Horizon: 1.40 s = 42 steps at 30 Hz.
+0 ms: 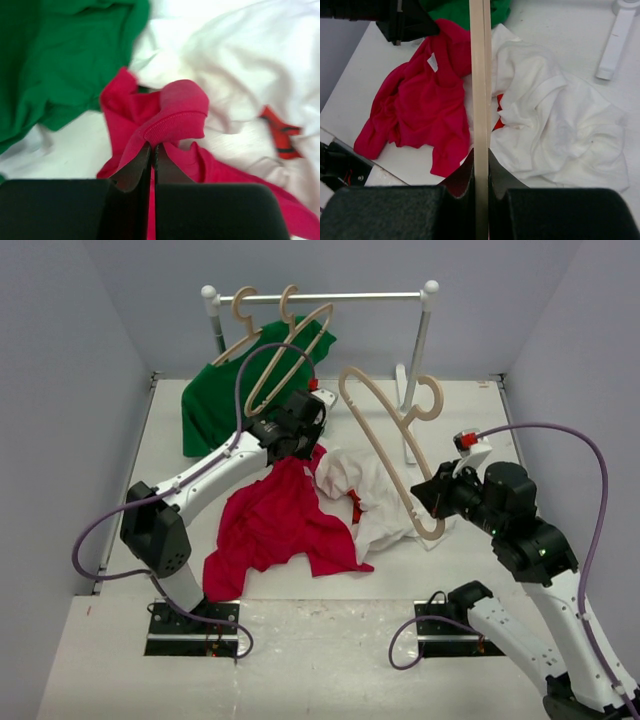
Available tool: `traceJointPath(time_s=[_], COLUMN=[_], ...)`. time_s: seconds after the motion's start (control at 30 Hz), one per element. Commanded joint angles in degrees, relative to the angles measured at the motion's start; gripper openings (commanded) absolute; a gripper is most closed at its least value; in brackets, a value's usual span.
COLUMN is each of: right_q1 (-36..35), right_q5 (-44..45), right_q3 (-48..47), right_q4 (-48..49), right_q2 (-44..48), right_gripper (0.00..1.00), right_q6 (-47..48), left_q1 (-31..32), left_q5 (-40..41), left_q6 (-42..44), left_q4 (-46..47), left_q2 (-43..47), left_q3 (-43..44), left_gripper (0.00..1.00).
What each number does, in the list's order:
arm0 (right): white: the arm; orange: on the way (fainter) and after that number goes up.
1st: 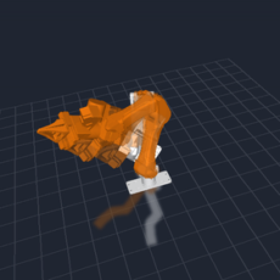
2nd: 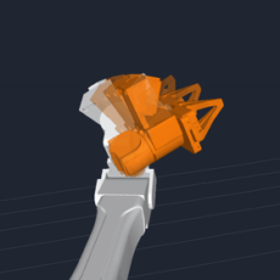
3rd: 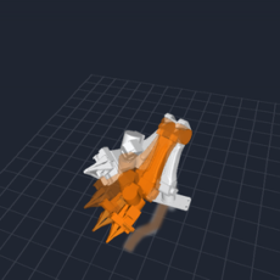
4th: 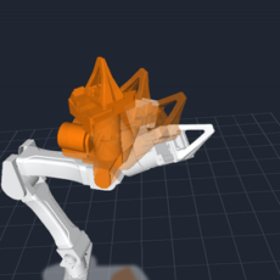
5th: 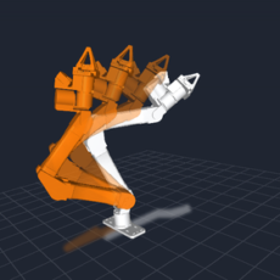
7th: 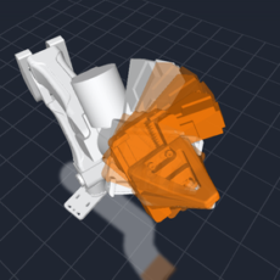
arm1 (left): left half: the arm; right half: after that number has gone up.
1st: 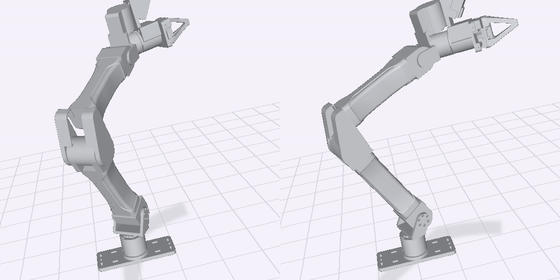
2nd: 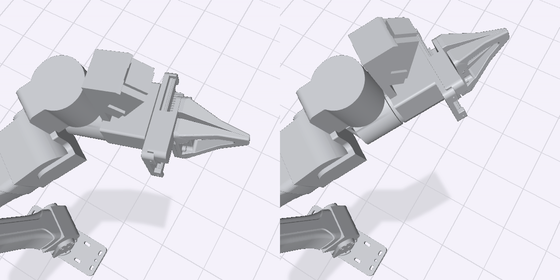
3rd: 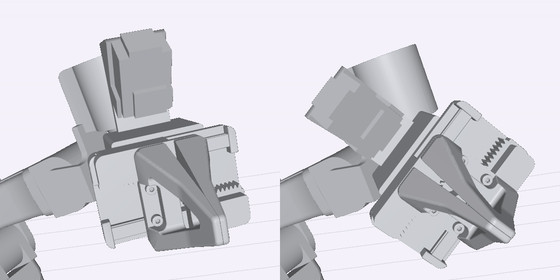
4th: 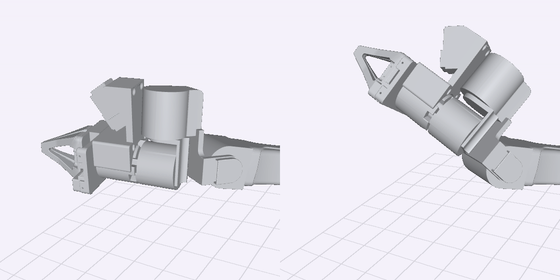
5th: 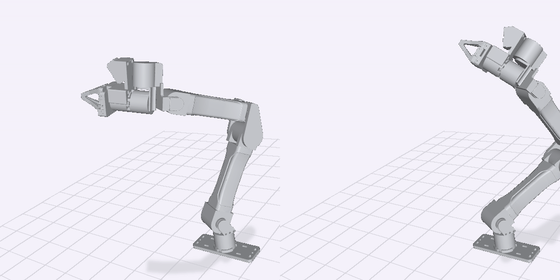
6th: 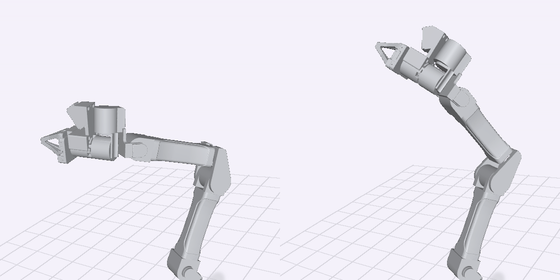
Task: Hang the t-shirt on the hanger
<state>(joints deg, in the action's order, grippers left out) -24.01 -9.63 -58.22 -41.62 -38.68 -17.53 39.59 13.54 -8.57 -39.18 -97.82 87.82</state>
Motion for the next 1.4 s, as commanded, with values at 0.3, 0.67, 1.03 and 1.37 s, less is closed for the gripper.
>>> traceJointPath(time_s=[0.3,0.67,1.03,1.37], right_q1=[0.02,-0.07,-0.07,-0.07], right_q5=[12.19,9.98,7.14,5.57], right_q3=[-0.71,-0.32,0.74,1.10], right_q4=[-2.77,-1.65,-1.09,-1.54], right_q2=[1.97,0.44,0.20,1.08], right_gripper=[0.00,0.00,0.00,0.00], right_q6=[-2.69,-2.09,-1.88,-1.54], left_q1=[3.65,3.74,3.91,3.92], left_q5=[-14.20,-16.55,-18.51,-16.67], left_q6=[-4.63,-2.89,-2.51,-2.24], left_q4=[14.20,16.91,18.00,17.47], left_q2=[-1.29,3.85,0.17,-4.57], left_q3=[-8.27,-15.90,-15.19,-12.73], left_gripper=[0.33,0.34,0.35,0.32])
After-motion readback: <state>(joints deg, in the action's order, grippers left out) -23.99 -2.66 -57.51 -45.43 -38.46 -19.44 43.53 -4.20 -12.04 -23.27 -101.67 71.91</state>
